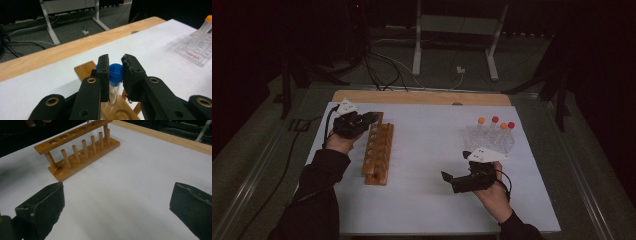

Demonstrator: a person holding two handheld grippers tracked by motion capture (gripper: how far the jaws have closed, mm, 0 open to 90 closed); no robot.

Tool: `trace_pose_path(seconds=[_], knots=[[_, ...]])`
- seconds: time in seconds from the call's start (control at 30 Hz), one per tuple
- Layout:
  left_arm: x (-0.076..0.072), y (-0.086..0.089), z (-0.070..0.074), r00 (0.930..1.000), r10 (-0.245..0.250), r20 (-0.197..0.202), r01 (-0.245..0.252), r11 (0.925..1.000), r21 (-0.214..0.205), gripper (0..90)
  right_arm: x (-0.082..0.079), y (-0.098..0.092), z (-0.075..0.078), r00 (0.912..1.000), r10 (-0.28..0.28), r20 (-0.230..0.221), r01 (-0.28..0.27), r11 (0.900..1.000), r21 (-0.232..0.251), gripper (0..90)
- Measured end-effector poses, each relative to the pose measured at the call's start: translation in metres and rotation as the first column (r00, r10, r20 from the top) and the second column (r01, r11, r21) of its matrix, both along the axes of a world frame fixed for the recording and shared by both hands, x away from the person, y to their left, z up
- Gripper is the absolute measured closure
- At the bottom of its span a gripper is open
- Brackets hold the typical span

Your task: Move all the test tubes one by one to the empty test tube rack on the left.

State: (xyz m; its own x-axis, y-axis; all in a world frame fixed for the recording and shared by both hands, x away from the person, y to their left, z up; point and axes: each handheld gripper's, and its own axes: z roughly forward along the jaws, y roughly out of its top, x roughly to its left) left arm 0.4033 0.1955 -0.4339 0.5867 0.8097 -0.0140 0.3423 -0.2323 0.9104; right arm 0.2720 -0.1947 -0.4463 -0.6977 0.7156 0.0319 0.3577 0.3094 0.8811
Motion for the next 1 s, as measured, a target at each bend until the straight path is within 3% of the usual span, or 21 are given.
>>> trace_pose_path(seconds=[0.3,0.57,0.73,0.87,1.0], knots=[[0.001,0.001,-0.015,0.9996,0.004,-0.027,-0.004,0.9999,0.015,77.3,0.001,0.000,-0.001,1.0000,0.007,-0.007,-0.007,1.0000,-0.002,0.0],[-0.001,-0.001,-0.016,0.9998,-0.013,-0.012,0.013,0.9985,0.053,77.0,0.000,0.000,0.000,0.9999,0.011,-0.008,-0.011,0.9999,0.000,0.0],[-0.002,0.000,-0.016,0.9997,-0.013,-0.022,0.014,0.9992,0.037,75.7,0.000,-0.001,0.003,1.0000,0.008,0.000,-0.008,0.9999,0.008,0.0],[-0.005,0.003,-0.015,0.9997,-0.017,-0.017,0.017,0.9998,0.013,64.9,-0.001,-0.004,0.008,0.9999,0.003,0.013,-0.003,0.9999,0.013,0.0],[-0.013,0.007,-0.007,0.9995,-0.030,-0.010,0.030,0.9995,-0.008,47.3,0.001,-0.010,0.015,0.9996,-0.009,0.026,0.009,0.9997,0.023,0.0]])
